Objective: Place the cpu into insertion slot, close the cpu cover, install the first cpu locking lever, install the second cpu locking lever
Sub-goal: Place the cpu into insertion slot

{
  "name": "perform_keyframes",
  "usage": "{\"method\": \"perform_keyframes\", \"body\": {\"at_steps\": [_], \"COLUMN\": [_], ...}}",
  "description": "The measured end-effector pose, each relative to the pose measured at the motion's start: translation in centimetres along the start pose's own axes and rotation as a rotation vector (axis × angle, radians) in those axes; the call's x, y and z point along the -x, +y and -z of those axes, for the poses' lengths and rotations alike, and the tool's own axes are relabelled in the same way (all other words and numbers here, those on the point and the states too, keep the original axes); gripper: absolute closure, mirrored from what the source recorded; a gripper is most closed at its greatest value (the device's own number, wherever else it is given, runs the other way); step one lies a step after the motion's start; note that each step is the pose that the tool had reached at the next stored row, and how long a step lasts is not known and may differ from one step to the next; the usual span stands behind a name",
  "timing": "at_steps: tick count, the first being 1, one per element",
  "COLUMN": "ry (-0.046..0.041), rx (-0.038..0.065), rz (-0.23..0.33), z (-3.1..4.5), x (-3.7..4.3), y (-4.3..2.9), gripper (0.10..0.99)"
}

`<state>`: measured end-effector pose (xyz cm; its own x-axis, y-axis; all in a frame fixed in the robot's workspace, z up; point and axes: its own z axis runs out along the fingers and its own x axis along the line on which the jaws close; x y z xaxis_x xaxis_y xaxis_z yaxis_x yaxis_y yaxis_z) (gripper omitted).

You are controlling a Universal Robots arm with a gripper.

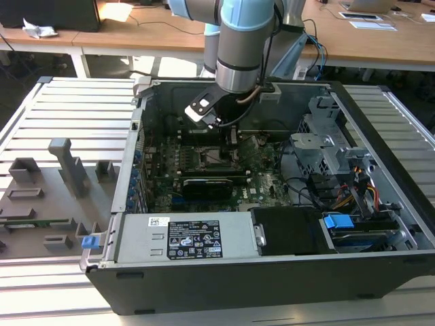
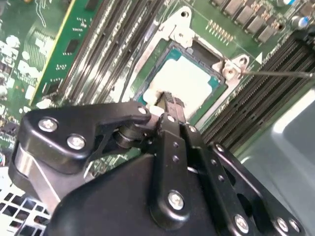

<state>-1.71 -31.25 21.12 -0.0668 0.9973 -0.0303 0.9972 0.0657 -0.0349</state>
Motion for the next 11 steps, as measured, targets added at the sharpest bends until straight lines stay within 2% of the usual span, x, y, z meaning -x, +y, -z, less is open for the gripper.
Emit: {"method": "perform_keyframes", "body": {"at_steps": [3, 7, 9, 11], "ry": [-0.0015, -0.0019, -0.0027, -0.0028], "rx": [0.000, 0.000, 0.000, 0.000], "rz": [0.000, 0.000, 0.000, 0.000], "z": [1.12, 2.11, 3.05, 3.61], "x": [0.03, 0.07, 0.09, 0.11], "y": [-0.03, -0.07, -0.10, -0.12], "gripper": [0.980, 0.980, 0.980, 0.980]}}
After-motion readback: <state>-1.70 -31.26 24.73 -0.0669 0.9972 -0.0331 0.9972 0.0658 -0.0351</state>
